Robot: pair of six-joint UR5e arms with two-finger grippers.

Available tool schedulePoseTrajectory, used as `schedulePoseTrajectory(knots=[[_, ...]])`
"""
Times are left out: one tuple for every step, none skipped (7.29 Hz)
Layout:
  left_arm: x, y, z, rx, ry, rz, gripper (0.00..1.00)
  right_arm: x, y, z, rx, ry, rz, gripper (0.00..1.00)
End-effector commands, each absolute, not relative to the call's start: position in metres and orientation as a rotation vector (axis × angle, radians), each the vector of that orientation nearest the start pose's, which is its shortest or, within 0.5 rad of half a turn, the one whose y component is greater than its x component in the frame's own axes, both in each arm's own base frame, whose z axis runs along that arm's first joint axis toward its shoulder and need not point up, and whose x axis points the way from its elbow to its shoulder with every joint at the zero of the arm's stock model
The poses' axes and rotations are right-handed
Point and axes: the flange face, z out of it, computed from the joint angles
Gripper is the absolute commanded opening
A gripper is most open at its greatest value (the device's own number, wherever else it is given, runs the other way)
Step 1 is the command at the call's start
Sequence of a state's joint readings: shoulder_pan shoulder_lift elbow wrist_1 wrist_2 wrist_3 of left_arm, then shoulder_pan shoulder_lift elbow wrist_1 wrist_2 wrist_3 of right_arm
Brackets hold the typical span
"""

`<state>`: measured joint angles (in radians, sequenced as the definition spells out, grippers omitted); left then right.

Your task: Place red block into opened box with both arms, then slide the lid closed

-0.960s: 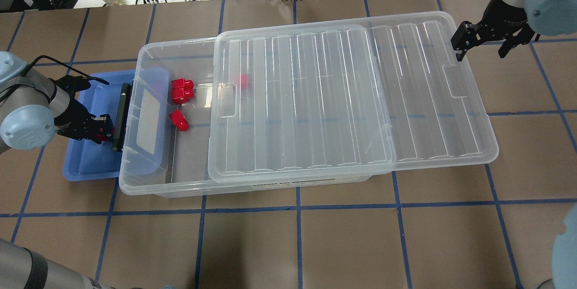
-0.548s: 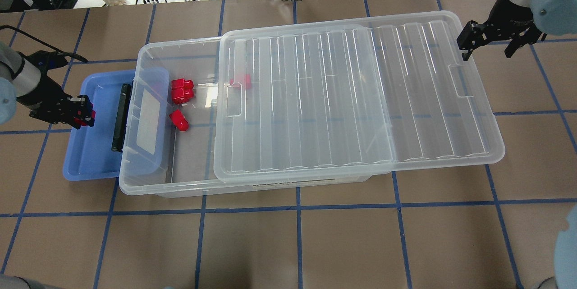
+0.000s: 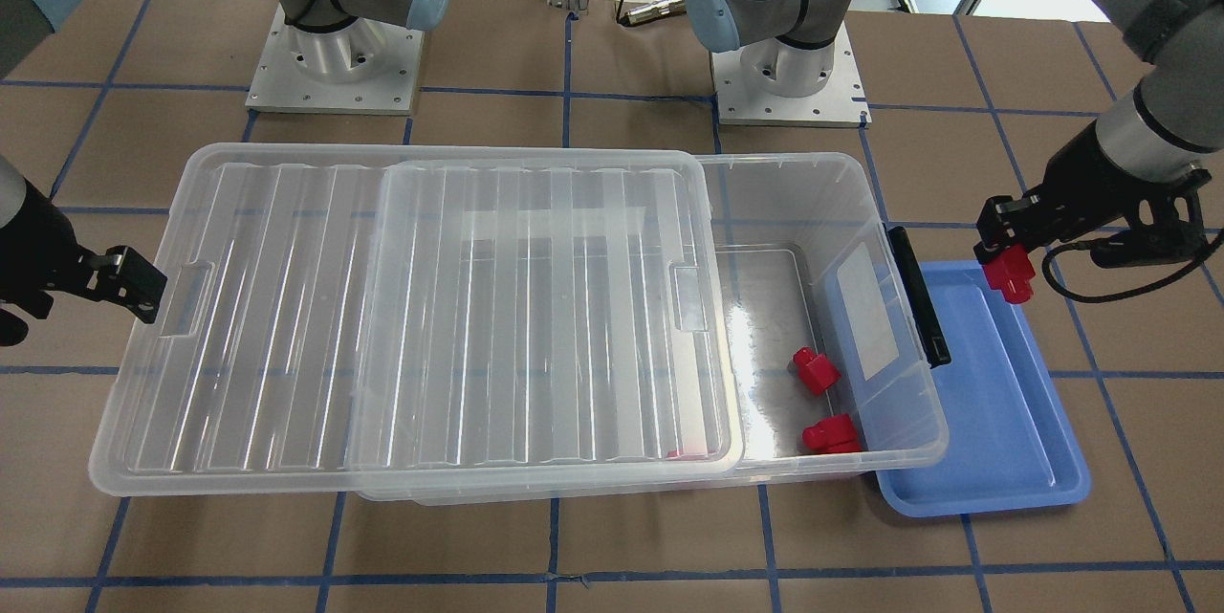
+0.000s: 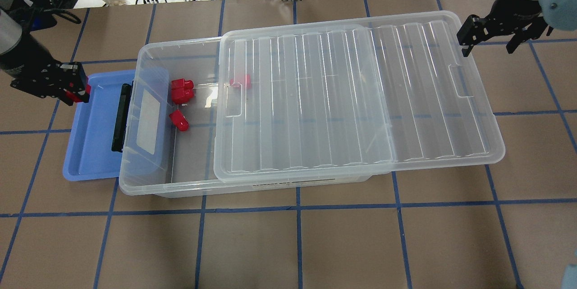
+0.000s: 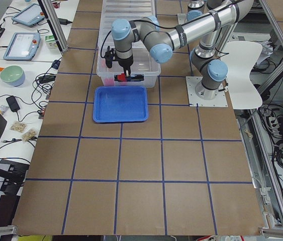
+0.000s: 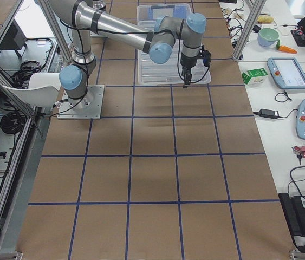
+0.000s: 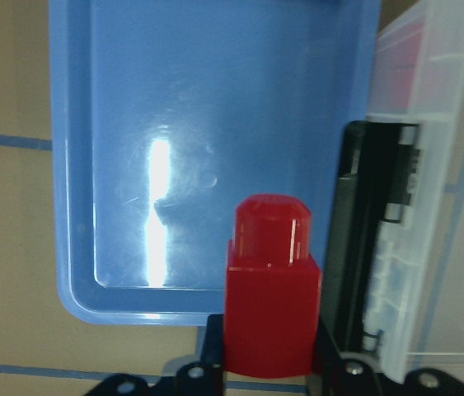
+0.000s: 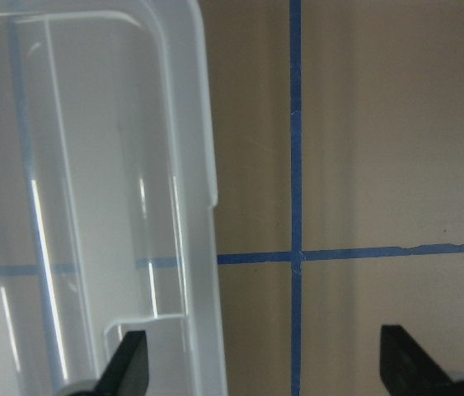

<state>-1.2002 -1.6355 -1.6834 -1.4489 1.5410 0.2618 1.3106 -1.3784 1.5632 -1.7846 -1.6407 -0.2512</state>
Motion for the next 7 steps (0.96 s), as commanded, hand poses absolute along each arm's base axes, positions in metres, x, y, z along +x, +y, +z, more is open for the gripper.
schedulePoseTrajectory(knots=[[-0.049, -0.515, 0.421, -0.069, 3.171, 0.047, 0.00, -0.008, -0.547, 0.462, 0.001, 3.223, -0.058, 1.00], [-0.081, -0.515, 0.411, -0.076, 3.167, 0.077, 0.00, -0.005, -0.536, 0.475, 0.002, 3.237, -0.068, 1.00], [-0.091, -0.508, 0.390, -0.060, 3.169, 0.113, 0.00, -0.004, -0.529, 0.477, 0.002, 3.228, -0.027, 1.00], [-0.094, -0.503, 0.359, -0.043, 3.169, 0.094, 0.00, -0.002, -0.529, 0.475, 0.004, 3.215, -0.022, 1.00], [-0.094, -0.493, 0.328, -0.032, 3.168, 0.051, 0.00, -0.002, -0.528, 0.471, 0.003, 3.213, -0.002, 1.00], [-0.095, -0.491, 0.308, -0.046, 3.167, 0.022, 0.00, -0.003, -0.528, 0.470, 0.004, 3.223, 0.005, 1.00], [-0.095, -0.490, 0.301, -0.054, 3.167, 0.043, 0.00, -0.003, -0.529, 0.473, 0.002, 3.221, -0.011, 1.00]])
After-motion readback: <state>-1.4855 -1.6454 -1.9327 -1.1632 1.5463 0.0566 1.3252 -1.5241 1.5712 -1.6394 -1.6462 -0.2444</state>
